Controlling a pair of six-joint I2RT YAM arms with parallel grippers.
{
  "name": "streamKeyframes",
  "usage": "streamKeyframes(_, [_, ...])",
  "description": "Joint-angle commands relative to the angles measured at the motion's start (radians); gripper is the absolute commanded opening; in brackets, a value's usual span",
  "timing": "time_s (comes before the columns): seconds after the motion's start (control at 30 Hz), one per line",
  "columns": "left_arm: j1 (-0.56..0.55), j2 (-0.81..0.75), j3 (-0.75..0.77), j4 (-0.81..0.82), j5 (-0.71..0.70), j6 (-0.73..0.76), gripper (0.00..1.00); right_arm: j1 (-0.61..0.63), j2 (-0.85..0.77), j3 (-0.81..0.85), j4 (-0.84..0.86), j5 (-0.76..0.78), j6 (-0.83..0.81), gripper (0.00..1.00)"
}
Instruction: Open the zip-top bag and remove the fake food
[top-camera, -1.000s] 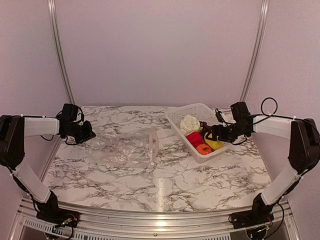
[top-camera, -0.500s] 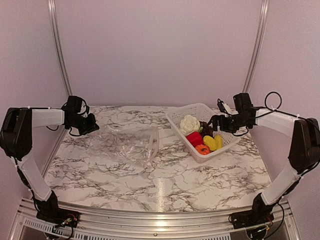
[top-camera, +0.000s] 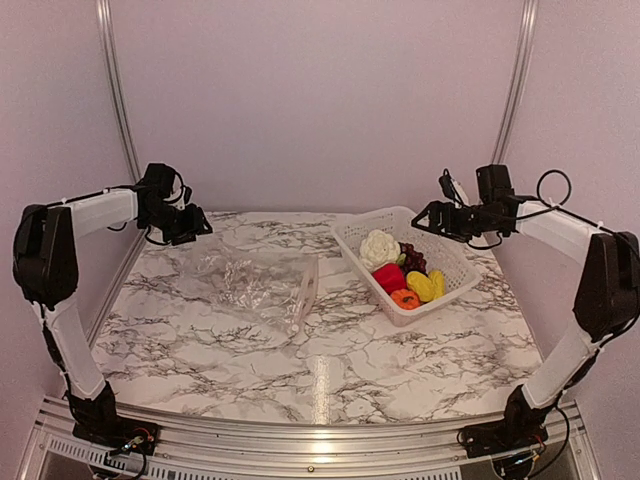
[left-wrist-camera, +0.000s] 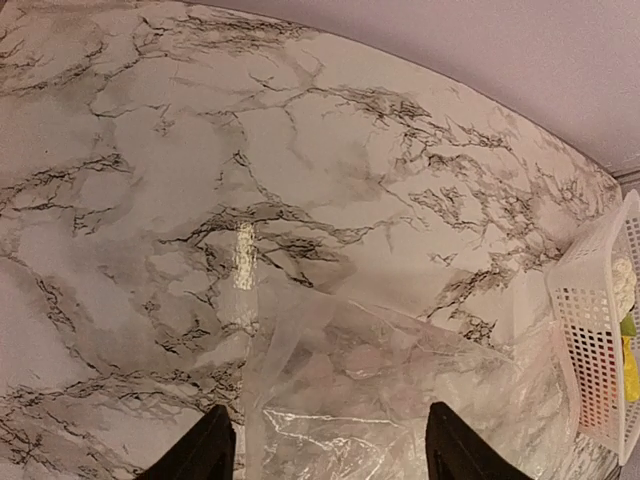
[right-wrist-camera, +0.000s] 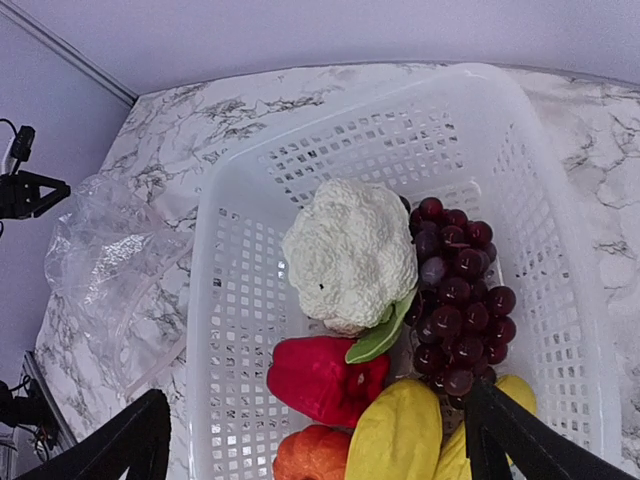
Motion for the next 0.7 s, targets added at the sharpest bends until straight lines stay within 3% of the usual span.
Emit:
streamKeyframes(0.0, [-0.012, -0.02, 0.143, -0.16, -0.071, 0.047, 0.9, -0.006, 0.013, 0.06, 0.036, -0.129, 0.034, 0.99])
streamKeyframes(0.07, [-0.023, -0.037, 0.21, -0.194, -0.089, 0.049, 0.99, -0.001, 0.008, 0.076, 0.055, -0.16, 0.05, 0.99])
streamKeyframes(0.23, [-0.045, -0.093, 0.326, -0.255, -0.128, 0.025, 0.99, 0.03, -0.03, 0.124, 0.102, -0.161, 0.085, 0.99])
streamKeyframes(0.33, [-0.069, -0.156, 0.312, -0.266, -0.163, 0.01, 0.99, 0.069, -0.063, 0.128, 0.136, -0.142, 0.115, 0.99])
streamKeyframes(0.5, [-0.161, -0.32, 0.141, -0.239, -0.269, -0.011, 0.99, 0.155, -0.147, 0.035, 0.24, -0.093, 0.147, 0.99])
streamKeyframes(0.67, [-0.24, -0.514, -0.157, -0.102, -0.297, -0.082, 0.99, 0.24, -0.239, -0.173, 0.376, -0.073, 0.197, 0.99])
